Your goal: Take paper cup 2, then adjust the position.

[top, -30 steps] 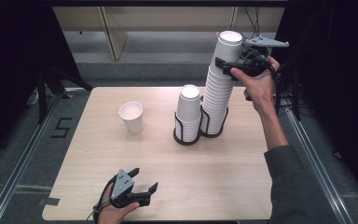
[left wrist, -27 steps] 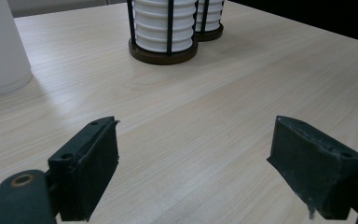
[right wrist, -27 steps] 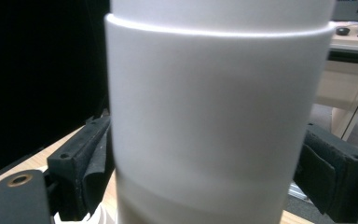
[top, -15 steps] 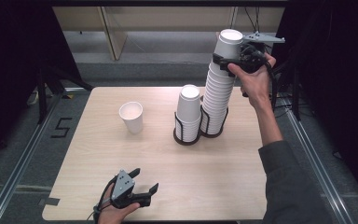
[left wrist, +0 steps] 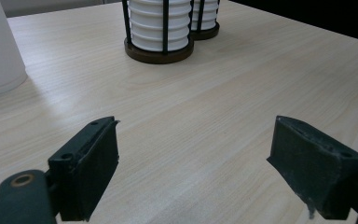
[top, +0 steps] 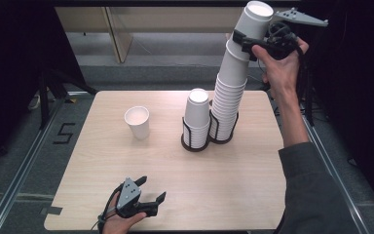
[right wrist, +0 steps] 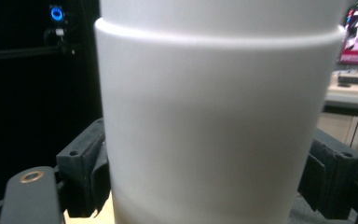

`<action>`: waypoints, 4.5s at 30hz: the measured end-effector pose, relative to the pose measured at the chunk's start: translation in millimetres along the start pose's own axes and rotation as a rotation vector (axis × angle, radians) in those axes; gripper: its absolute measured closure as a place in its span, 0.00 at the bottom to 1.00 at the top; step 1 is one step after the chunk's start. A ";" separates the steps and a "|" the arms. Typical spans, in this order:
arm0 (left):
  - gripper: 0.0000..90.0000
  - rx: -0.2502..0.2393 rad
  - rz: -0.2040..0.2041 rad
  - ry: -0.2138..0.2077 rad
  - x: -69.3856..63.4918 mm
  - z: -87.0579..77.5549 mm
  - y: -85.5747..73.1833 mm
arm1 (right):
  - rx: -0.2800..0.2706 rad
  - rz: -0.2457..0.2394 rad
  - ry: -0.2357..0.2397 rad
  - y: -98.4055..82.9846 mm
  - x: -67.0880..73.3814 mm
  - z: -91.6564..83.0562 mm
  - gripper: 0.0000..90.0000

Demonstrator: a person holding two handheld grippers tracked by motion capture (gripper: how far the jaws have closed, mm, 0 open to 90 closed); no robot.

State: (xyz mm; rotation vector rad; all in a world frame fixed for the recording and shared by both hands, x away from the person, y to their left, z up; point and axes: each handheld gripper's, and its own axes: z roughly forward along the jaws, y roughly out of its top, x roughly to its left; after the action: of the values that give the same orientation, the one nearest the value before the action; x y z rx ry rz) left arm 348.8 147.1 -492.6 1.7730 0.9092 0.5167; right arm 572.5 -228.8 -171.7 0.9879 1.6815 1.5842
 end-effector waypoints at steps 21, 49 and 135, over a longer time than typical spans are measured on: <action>0.16 -0.006 -0.011 -0.019 -1.0 2.8 0.0 | -0.009 -0.007 -0.073 -30.6 -32.7 -101.1 0.20; 0.16 -0.080 -0.027 -0.027 6.0 4.3 1.8 | 0.186 0.027 0.204 -225.7 64.7 -85.4 0.20; 0.03 -0.203 0.047 -0.267 -23.9 28.6 5.2 | 0.274 -0.050 0.586 -298.5 194.5 -58.1 0.21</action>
State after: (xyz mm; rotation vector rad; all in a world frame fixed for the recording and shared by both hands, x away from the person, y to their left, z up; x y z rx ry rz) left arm 355.9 110.4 -496.7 1.6340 0.6091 0.3760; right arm 389.3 -95.3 -452.7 0.6231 2.3476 1.7480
